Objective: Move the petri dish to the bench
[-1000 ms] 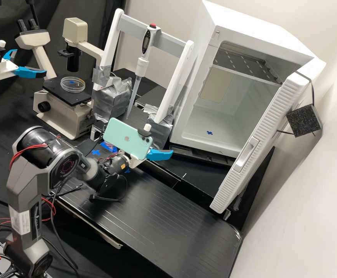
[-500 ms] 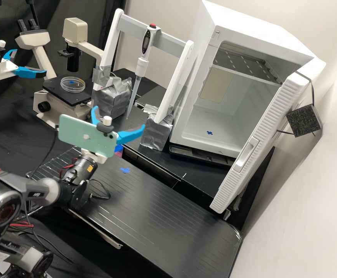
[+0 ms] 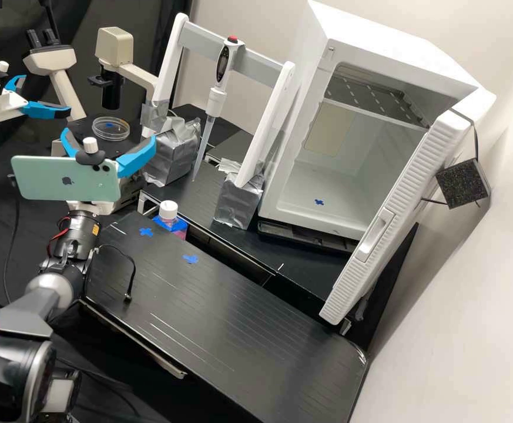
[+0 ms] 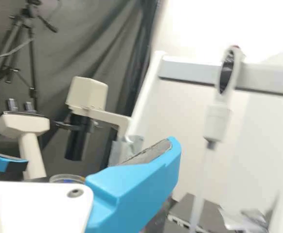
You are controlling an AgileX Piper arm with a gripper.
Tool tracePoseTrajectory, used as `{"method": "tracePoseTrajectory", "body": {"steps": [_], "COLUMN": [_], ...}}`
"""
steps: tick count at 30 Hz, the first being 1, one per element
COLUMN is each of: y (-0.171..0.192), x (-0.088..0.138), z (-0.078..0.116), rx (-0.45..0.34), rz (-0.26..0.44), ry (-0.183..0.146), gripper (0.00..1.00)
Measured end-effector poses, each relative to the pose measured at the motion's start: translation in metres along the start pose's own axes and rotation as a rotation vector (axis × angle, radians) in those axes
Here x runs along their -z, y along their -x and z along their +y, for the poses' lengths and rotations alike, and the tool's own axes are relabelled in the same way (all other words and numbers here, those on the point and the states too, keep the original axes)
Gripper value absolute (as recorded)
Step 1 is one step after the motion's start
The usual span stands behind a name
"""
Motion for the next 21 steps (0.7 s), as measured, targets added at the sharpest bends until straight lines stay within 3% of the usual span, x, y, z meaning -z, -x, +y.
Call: {"method": "tracePoseTrajectory", "body": {"steps": [5,12,21], "y": [-0.008,-0.036,-0.095], "x": [0.017,0.037,0.044], "z": [0.003,0.0,-0.038], "rx": [0.014,0.072,0.186], "rz": [0.078,0.186,0.191], "ry": [0.009,-0.029,-0.039], "gripper": [1.0,1.0,1.0]}}
